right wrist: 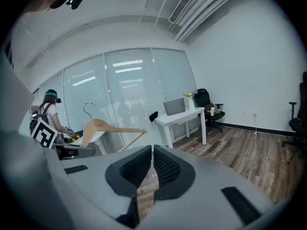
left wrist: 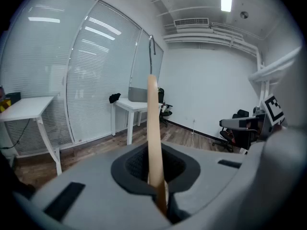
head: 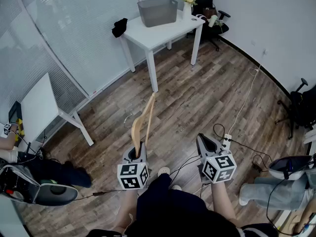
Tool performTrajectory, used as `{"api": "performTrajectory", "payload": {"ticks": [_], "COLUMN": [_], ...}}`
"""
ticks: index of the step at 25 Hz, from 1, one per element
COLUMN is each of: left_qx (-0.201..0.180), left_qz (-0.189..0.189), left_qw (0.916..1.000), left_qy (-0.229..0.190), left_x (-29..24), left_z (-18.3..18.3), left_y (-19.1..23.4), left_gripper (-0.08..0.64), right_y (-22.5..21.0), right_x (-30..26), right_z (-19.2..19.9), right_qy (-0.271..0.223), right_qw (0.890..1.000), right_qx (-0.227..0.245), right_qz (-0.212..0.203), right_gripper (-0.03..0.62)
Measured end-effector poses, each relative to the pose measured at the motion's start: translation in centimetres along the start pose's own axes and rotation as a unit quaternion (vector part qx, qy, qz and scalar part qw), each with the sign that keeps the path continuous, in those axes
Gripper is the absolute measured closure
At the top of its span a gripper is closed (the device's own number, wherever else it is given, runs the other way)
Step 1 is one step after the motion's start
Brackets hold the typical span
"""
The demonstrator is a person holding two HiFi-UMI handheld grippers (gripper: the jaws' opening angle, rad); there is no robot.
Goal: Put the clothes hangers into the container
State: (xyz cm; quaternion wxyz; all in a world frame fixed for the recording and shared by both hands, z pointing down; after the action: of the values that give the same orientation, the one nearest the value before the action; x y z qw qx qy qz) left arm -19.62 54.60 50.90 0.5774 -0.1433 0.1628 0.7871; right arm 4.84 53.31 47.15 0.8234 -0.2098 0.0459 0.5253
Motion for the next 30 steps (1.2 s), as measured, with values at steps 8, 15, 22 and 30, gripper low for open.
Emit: {"api": "performTrajectory", "payload": {"ticks": [8,15,22,30], "left_qx": [0.008,0.002,-0.003,-0.002], "left_qz": [-0.011,-0.001,0.001,-0.003], "left_qw": [0.9997,0.9998,0.9997,0.9997], "left_qy": [-0.019,-0.022,-0.026,-0.026], "left_x": [4.7,6.4,7.8,7.8], "left_z": [1.0,1.4,1.5,3.0], "left_y": [-1.3,-2.8,-4.8,-5.7], "left_gripper": [0.545,0.545,0.545,0.545], "right_y": [1.5,2.0,2.0,1.0], "right_x": [4.8,7.2,9.4,10.2], "right_z": [1.1,1.2,1.3,3.2], "right_qy": [-0.014,-0.035,-0.041,-0.039], "right_qw": [1.0,0.999,0.999,0.999], "right_qx": [0.005,-0.011,-0.017,-0.024], "right_qz": [-0.003,-0.001,0.0,0.004], "right_gripper": [0.555,0.555,0.555,0.555]}}
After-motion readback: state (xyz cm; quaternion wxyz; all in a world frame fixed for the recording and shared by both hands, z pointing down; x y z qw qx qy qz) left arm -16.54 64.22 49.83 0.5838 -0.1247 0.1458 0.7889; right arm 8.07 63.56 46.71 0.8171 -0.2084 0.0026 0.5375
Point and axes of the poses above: the fingertips, and each gripper's own axes: x backward along the fingers, y to its left, z out of its underside, the point moved 2 cm from there along x, backward along the fingers, and after that the axes turned 5 degrees about -x, right-handed, at the moved point
